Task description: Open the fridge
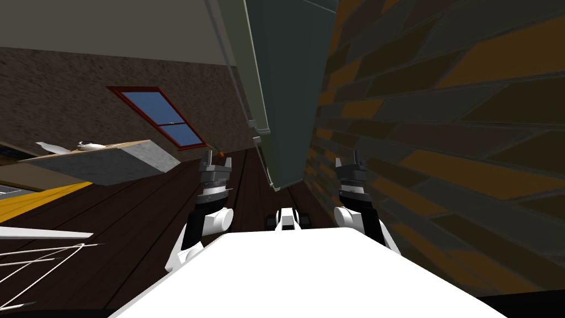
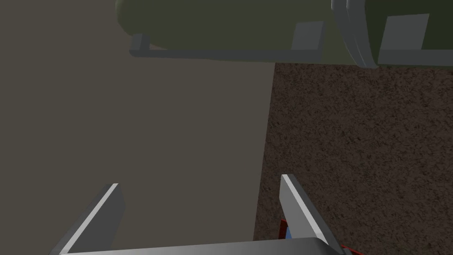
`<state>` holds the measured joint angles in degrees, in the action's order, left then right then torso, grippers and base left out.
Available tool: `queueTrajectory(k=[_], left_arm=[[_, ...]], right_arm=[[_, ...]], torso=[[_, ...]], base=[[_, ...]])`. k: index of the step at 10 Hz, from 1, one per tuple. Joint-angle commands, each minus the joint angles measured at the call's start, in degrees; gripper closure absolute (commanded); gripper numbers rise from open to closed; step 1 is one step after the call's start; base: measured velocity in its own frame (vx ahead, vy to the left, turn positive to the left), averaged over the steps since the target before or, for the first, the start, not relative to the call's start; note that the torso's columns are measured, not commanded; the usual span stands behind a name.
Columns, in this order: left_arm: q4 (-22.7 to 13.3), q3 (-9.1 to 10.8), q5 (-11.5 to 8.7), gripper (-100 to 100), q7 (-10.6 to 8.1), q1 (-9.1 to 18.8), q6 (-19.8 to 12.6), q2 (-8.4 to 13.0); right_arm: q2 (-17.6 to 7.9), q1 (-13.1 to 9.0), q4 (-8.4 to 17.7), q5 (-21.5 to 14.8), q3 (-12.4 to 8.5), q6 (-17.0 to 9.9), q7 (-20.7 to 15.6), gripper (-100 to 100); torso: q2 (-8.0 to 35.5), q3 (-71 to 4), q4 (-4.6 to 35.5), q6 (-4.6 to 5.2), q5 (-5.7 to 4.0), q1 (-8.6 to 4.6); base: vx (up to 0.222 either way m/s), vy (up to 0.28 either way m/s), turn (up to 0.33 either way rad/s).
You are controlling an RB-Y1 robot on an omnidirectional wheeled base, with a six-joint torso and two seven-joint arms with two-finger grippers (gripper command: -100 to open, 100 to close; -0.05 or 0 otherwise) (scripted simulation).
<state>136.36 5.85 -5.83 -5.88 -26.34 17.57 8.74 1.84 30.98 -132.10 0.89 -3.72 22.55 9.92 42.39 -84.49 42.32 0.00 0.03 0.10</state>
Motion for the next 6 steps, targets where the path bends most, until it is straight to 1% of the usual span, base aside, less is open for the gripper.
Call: queueTrajectory(k=[1, 3, 4, 5, 6], left_arm=[[0.72, 0.6, -0.28, -100, 0.37, 0.65, -3.33, 0.39], [1.55, 1.36, -0.62, -100, 0.89, 1.61, -7.03, 0.81], [1.55, 1.36, -0.62, -100, 0.89, 1.61, -7.51, 0.81], [1.95, 1.75, -0.8, -100, 1.17, 2.11, -9.67, 0.98], [2.32, 2.14, -0.97, -100, 1.44, 2.62, -11.17, 1.11]], right_arm=[[0.0, 0.0, 0.0, 0.0, 0.0, 0.0, 0.0, 0], [0.0, 0.0, 0.0, 0.0, 0.0, 0.0, 0.0, 0], [0.0, 0.01, 0.0, 0.0, 0.0, 0.0, 0.0, 0], [0.0, 0.0, 0.0, 0.0, 0.0, 0.0, 0.0, 0], [0.0, 0.0, 0.0, 0.0, 0.0, 0.0, 0.0, 0]], torso=[[-0.09, -0.06, -0.03, 0.0, -0.02, -0.09], [-0.15, -0.1, -0.05, 0.0, -0.05, -0.17], [-0.27, -0.17, -0.08, 0.0, -0.04, -0.13], [-0.1, -0.09, -0.05, 0.01, -0.01, -0.03], [-0.01, -0.01, -0.01, 0.0, -0.01, -0.03]], base=[[0.085, -0.04, 0.017], [0.122, -0.05, 0.034], [0.1, -0.025, 0.021], [0.077, -0.021, 0.03], [0.123, -0.045, 0.047]])
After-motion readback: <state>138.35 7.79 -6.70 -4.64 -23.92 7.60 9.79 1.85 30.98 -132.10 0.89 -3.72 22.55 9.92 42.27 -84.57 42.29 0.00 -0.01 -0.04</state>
